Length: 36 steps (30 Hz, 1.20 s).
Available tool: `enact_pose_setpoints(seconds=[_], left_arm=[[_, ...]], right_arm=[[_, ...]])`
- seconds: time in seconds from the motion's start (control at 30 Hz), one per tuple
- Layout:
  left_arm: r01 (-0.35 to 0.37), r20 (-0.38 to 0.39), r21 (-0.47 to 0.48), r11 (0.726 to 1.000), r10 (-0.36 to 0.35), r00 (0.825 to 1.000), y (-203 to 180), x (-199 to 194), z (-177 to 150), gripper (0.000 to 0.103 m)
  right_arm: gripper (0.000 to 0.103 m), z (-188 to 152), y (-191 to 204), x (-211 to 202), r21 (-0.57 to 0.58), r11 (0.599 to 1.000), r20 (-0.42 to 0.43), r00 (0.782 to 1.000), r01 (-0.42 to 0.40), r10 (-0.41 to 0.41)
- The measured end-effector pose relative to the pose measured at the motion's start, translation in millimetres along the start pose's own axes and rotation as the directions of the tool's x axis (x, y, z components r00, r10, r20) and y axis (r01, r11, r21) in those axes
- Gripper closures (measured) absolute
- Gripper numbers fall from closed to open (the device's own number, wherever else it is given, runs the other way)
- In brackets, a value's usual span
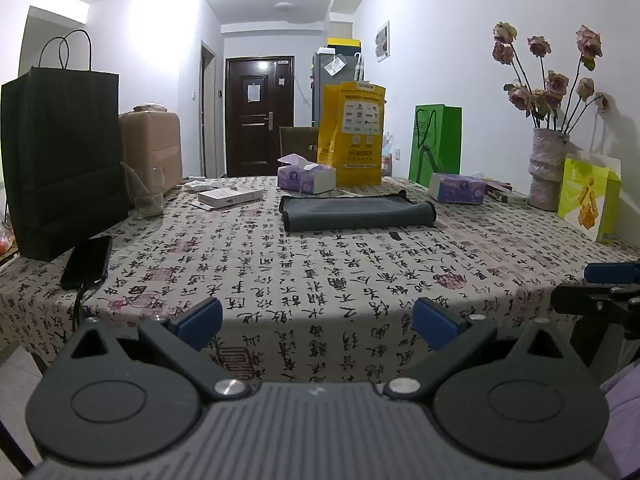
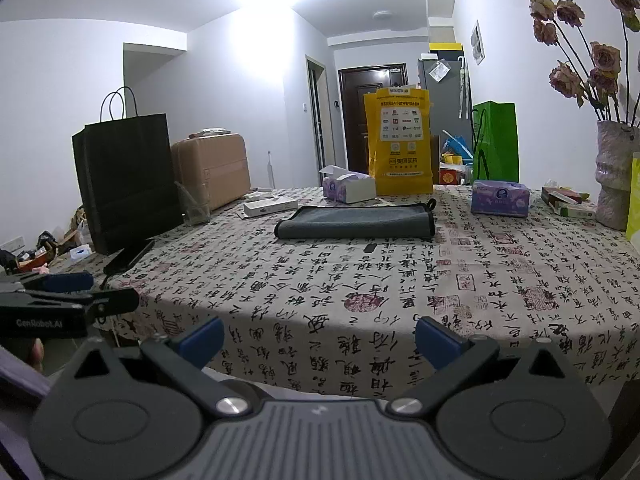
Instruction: Fold towel
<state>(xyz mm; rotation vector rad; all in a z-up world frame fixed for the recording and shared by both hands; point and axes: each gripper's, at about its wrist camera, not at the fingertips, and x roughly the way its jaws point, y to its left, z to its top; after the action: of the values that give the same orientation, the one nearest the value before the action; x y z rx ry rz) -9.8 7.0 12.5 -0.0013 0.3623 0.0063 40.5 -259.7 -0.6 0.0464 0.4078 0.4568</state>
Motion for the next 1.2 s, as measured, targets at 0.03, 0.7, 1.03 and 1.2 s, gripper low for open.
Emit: enact_pose_setpoints(seconds=[0.03, 0.7, 1.03, 1.2], left_arm=[[0.001, -0.001, 0.0, 1.0, -0.001, 1.0, -0.4, 0.4, -0.2, 0.0], [0.013, -0.001, 0.004, 1.0, -0.013, 1.0, -2.9, 0.2, -1.6, 0.0], [0.018, -0.005, 0.002, 1.0, -0.018, 1.0, -2.5, 0.9, -1.7, 0.0], [0.018, -0.005, 0.002, 1.0, -0.018, 1.0, -2.5, 0.9, -1.7, 0.0]], right_arm=[[0.001, -0.1, 0.0, 0.0, 0.0, 1.0, 0.001, 1.0, 0.0, 0.0], [0.001, -0.8, 0.4, 0.6, 0.004, 1.0, -0.001, 1.0, -0.003, 0.003], [0.001, -1.1, -0.1, 1.0, 0.005, 1.0, -0.002, 1.0, -0.004, 0.004], [0.001, -1.3, 0.3, 0.9, 0.006, 1.0, -0.002, 1.0, -0.003, 0.003]])
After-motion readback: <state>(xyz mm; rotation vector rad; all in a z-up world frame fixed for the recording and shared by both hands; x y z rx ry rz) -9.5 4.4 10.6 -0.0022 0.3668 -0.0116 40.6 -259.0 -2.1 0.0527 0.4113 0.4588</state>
